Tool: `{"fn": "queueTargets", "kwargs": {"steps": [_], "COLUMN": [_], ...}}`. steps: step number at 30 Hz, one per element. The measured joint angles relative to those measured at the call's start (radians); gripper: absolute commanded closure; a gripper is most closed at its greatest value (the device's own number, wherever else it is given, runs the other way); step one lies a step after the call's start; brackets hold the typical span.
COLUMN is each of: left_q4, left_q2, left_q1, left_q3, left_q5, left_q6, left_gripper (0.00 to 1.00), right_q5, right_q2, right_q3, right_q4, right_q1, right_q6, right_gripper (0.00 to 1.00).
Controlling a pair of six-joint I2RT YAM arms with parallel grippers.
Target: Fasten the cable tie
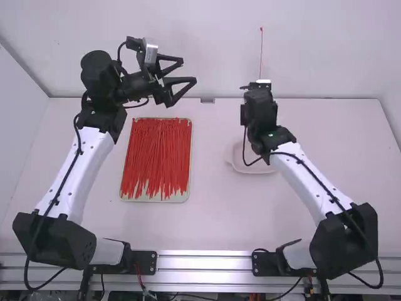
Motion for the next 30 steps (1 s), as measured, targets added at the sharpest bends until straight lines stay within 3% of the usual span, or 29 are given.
{"fn": "queueTargets", "kwargs": {"steps": [14,17,21,30], "left_q4": [0.010,0.030,0.105,0.201], "left_q2": [0.000,0.000,0.000,0.000], "left_q1": [-0.041,-0.055,-0.080,-0.112], "left_q3": [0.000,0.000,0.000,0.000], "left_q5": [-0.061,-0.085,-0.088,-0.088], "left_q6": [-0.042,-0.083,-0.137,-0.225], "left_gripper": [0.01,0.01,0.01,0.01], "right_q5": [0.570,0.756,0.904,1.007], "right_q2": [0.000,0.000,0.000,0.000], "right_q3": [0.000,0.000,0.000,0.000], "right_q4": [-0.093,-0.087,-0.048,0.016], "right_q1": [0.314,0.392,0.450,0.499], "right_q6": [0.094,0.130,0.151,0.121], "right_gripper": [1.00,1.00,1.00,1.00]}}
